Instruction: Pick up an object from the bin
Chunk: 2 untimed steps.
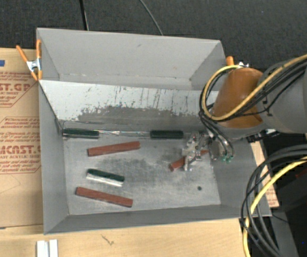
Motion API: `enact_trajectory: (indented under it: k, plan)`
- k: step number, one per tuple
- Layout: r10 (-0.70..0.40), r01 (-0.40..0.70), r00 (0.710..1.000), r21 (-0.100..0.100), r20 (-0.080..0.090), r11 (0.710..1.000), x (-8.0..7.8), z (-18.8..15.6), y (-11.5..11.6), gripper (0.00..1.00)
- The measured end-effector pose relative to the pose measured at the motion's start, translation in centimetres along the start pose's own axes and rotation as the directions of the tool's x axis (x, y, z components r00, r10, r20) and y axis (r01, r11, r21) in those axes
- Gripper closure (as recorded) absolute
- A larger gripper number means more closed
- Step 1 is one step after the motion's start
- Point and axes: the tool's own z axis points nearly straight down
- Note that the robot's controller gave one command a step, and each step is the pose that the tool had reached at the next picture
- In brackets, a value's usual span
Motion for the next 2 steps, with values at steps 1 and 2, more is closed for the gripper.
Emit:
enact_trajectory:
  k: [1, 2]
  plan:
    - [0.000, 0.000, 1.000, 0.000, -0.001, 1.000, 0.0, 0.0, 0.0, 1.00]
    - [-0.040, 0.040, 0.999, 0.006, 0.002, 0.999, 0.8, -17.7, -1.2, 1.00]
